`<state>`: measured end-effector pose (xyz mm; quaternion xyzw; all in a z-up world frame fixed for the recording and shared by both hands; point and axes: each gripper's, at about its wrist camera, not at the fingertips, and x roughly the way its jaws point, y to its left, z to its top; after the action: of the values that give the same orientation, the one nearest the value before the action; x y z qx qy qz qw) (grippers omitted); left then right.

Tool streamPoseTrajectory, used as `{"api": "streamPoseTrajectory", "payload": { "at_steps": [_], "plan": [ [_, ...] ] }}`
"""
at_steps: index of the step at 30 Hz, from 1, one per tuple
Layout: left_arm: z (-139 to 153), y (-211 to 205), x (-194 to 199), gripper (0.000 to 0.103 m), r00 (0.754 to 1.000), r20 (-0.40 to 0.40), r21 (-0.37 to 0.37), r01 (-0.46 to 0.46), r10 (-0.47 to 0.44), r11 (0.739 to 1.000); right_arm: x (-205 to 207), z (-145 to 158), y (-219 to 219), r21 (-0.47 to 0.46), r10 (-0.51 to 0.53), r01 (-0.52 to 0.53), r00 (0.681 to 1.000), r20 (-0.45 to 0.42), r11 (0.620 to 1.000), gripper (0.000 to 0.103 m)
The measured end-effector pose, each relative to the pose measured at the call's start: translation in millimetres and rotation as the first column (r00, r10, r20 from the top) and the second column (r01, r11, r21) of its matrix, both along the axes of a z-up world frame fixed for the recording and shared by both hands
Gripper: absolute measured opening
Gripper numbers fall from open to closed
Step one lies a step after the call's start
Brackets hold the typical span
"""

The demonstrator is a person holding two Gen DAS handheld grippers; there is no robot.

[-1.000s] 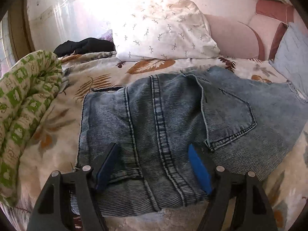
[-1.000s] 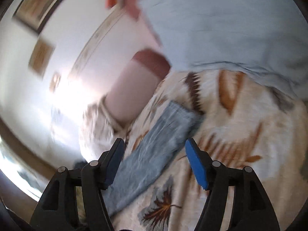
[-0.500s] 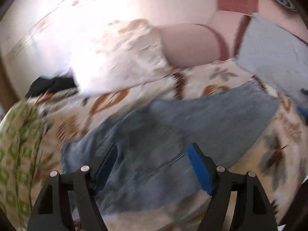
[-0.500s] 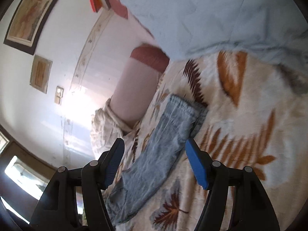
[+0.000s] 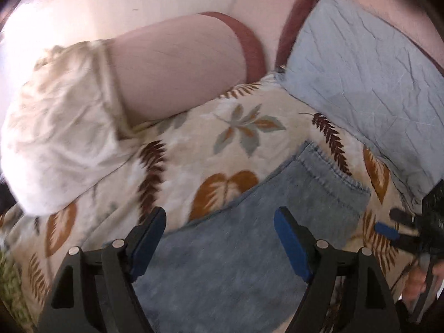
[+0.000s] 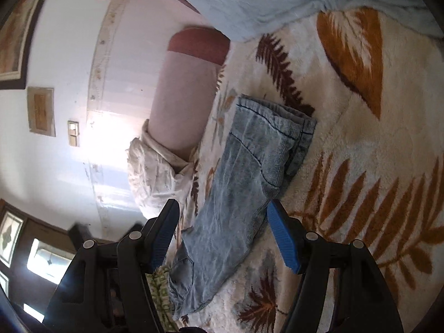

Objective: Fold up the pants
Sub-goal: 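Move both grippers to the jeans leg cuffs and grasp them, then lift the held cuffs and fold them over toward the waistband with both grippers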

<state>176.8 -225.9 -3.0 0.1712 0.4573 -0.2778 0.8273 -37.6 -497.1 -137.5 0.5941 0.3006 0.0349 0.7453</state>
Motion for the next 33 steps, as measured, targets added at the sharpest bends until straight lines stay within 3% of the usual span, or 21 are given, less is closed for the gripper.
{"api": "streamPoseTrajectory", "payload": {
  "at_steps": [4,9,11,17,21,25,28,33],
  "plan": [
    [-20,-45,12,0.082,0.994,-0.040,-0.017,0.102,-0.103,0.995,6,-7,-5,0.026,-0.020,0.020,0.999,-0.032,0.999,0.065],
    [-44,-94,16,0.081,0.970,-0.078,-0.024,0.231,-0.232,0.973,2,-13,-23,0.079,-0.085,0.088,0.995,-0.045,0.993,0.065],
    [-55,-111,20,0.073,0.956,-0.104,-0.029,0.272,-0.274,0.962,6,-16,-26,0.062,-0.090,0.096,0.993,-0.081,0.994,0.065],
    [-78,-140,35,0.068,0.931,-0.172,-0.035,0.321,-0.322,0.947,22,-36,-30,0.053,-0.087,0.100,0.976,-0.201,0.994,0.059],
    [-87,-157,42,0.068,0.917,-0.190,-0.035,0.351,-0.351,0.936,29,-40,-38,0.055,-0.104,0.117,0.975,-0.199,0.992,0.058],
    [-98,-175,45,0.068,0.898,-0.216,-0.030,0.387,-0.384,0.922,41,-44,-41,0.013,-0.108,0.115,0.962,-0.252,0.993,0.045],
    [-105,-188,46,0.068,0.885,-0.216,-0.015,0.420,-0.413,0.908,38,-46,-42,0.018,-0.115,0.123,0.959,-0.258,0.992,0.042],
    [-117,-205,44,0.069,0.867,-0.217,0.000,0.459,-0.448,0.889,32,-49,-45,0.040,-0.118,0.132,0.961,-0.250,0.990,0.041]
  ]
}}
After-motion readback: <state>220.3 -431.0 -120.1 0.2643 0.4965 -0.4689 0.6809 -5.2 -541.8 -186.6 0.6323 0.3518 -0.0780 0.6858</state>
